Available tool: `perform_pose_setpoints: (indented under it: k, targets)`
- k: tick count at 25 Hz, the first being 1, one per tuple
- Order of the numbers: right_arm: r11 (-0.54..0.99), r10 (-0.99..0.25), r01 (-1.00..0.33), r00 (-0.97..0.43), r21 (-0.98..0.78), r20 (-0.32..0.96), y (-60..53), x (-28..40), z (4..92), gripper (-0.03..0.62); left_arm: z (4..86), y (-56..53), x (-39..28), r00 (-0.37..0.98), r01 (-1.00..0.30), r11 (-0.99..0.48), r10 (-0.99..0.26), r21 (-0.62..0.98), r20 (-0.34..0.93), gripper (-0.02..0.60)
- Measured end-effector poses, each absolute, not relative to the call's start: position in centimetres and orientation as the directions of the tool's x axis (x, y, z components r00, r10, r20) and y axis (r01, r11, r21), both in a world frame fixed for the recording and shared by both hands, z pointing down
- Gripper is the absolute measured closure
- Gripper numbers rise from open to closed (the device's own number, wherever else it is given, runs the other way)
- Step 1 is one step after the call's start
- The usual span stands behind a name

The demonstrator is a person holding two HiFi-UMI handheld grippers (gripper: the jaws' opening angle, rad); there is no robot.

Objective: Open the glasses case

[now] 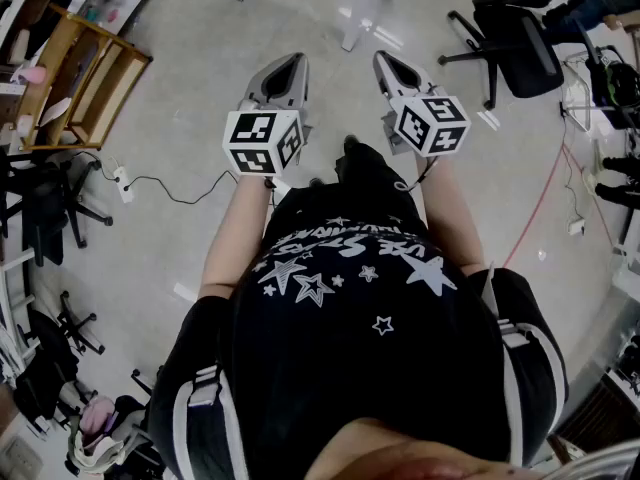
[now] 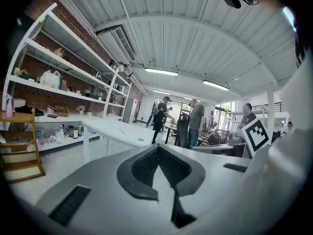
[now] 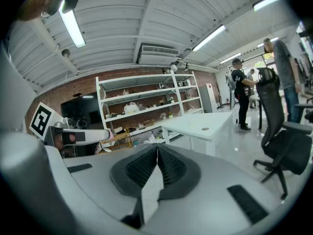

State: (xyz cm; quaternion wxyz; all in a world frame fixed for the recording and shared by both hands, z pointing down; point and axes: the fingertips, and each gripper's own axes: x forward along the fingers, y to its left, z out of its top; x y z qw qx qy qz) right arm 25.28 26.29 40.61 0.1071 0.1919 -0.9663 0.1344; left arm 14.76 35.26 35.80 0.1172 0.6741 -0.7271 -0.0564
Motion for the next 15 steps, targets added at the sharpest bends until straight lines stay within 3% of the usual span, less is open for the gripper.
perform_pose_setpoints:
  k: [15]
  targets:
    - [0.885,-0.299,-0.376,-0.911,-0.275,0.286,13.5,18.7,42.8,0.585,37.2,24.2,7.9,-0.122,-0.961,0.157,-0.98,0.227,0.159,0.569]
